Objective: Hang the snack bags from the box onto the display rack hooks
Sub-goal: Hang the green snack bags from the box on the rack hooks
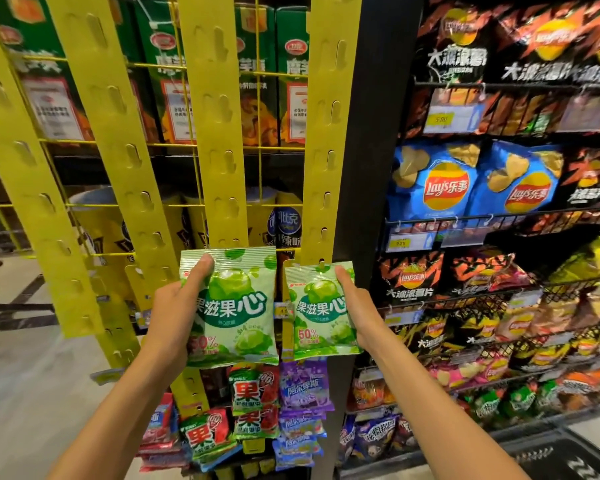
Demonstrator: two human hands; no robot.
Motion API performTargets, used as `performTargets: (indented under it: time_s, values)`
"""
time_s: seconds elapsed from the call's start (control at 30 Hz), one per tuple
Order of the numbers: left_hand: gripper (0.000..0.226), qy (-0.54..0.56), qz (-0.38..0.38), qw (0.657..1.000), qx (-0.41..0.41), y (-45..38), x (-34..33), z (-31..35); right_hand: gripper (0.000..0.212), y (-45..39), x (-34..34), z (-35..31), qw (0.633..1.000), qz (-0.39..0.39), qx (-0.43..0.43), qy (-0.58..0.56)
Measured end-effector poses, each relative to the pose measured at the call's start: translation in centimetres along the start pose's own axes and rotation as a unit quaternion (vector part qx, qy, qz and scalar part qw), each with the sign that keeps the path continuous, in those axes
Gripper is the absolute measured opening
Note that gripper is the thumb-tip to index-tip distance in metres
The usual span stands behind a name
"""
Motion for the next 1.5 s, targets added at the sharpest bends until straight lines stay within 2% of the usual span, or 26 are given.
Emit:
performTargets:
  time_s: [0.1,0.23,0.33,0.5,0.57,0.67,0.77,0.87,0.93,0.97,1.03,1.17,1.5]
  values:
    - [0.064,0.013,0.003,1.000,-0.003,-0.1,-0.4,-0.2,0.085,0.7,0.2,0.1,0.999,0.018,-0.011,0.028]
    - [0.079,0.004,0.006,1.000,-0.013,-0.6,-0.6,-0.6,0.086,0.6,0.6,1.0,0.997,0.050,-0.006,0.060]
    - [0.077,0.008,-0.004,1.000,-0.010,-0.9,-1.0,-0.7,0.068,1.2,0.6,1.0,0.991,0.073,-0.007,0.109]
    - [0.065,-0.006,-0.023,0.999,-0.031,-1.0,-1.8,-0.1,0.058,3.8,1.9,-0.2,0.962,0.136,0.040,0.234]
    - [0.066,-0.011,-0.046,0.999,-0.026,-1.3,-2.4,-0.2,0.043,4.8,3.1,-2.2,0.907,0.216,0.116,0.342]
    - [0.063,-0.020,-0.081,0.996,-0.031,-2.0,-3.6,-0.6,0.029,7.2,4.0,-8.4,0.816,0.257,0.348,0.383]
    - [0.070,-0.049,-0.112,0.992,-0.038,-2.9,-5.4,-0.9,0.034,10.0,3.1,-15.6,0.663,0.249,0.537,0.458]
    - [0.052,-0.046,-0.129,0.990,-0.043,-3.6,-7.5,0.0,0.042,10.4,1.0,-20.4,0.517,0.230,0.609,0.556]
    - [0.045,-0.044,-0.132,0.989,-0.041,-4.5,-8.8,0.3,0.048,9.7,-0.2,-22.2,0.452,0.228,0.615,0.605]
    - [0.046,-0.042,-0.124,0.990,-0.046,-4.8,-9.4,0.7,0.051,9.2,-0.6,-22.7,0.432,0.229,0.612,0.622]
    - [0.052,-0.039,-0.099,0.993,-0.057,-5.7,-10.0,0.9,0.055,8.3,-1.0,-23.2,0.412,0.235,0.605,0.639]
    - [0.055,-0.060,-0.061,0.994,-0.068,-7.0,-10.8,1.0,0.059,7.7,-0.9,-23.1,0.398,0.255,0.620,0.626]
    - [0.058,-0.125,-0.002,0.990,-0.068,-6.5,-11.0,0.7,0.063,7.1,-0.9,-22.9,0.400,0.259,0.612,0.631]
Point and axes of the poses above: each hand's wrist, its own y-axis away from the middle knuckle, its own x-axis out of the back of the hand, z = x × y, the point moved 5 cm from there along -y, towards the middle knuckle, and after that the axes turned 7 degrees about -z, right-handed, at the moved point
